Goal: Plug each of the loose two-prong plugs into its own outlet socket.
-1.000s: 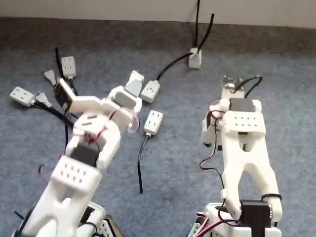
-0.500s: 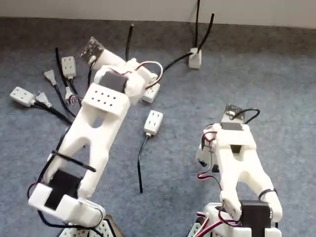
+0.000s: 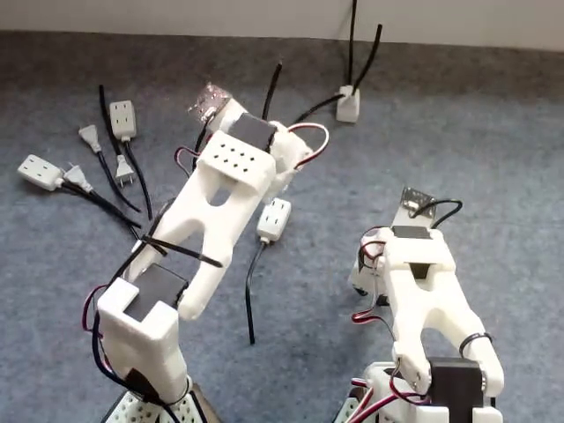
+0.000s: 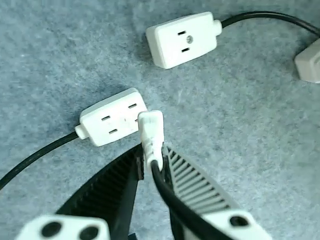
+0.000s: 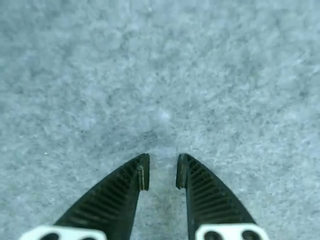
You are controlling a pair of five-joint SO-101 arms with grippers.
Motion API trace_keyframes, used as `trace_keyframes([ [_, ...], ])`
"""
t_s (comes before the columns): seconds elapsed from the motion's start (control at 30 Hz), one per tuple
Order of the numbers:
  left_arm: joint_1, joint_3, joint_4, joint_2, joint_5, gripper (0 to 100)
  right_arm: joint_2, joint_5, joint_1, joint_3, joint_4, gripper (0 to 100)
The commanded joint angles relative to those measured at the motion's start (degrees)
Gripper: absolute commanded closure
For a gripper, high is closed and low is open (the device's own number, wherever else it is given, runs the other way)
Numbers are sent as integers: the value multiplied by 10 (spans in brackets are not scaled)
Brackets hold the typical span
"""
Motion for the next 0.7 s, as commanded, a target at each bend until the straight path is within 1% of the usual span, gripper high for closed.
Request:
trace_keyframes([
  [0.0,5,-27,41,-7,4,993,-2,-3,4,0,-6,897],
  [0.17,8,-26,78,-6,3,993,-2,-3,4,0,-15,897],
  [0.5,9,-22,65,1,6,993,-2,-3,4,0,-16,897],
  [0.57,7,-20,48,2,26,993,-2,-3,4,0,-16,897],
  [0.67,6,1,23,10,90,993,-2,-3,4,0,-17,897],
])
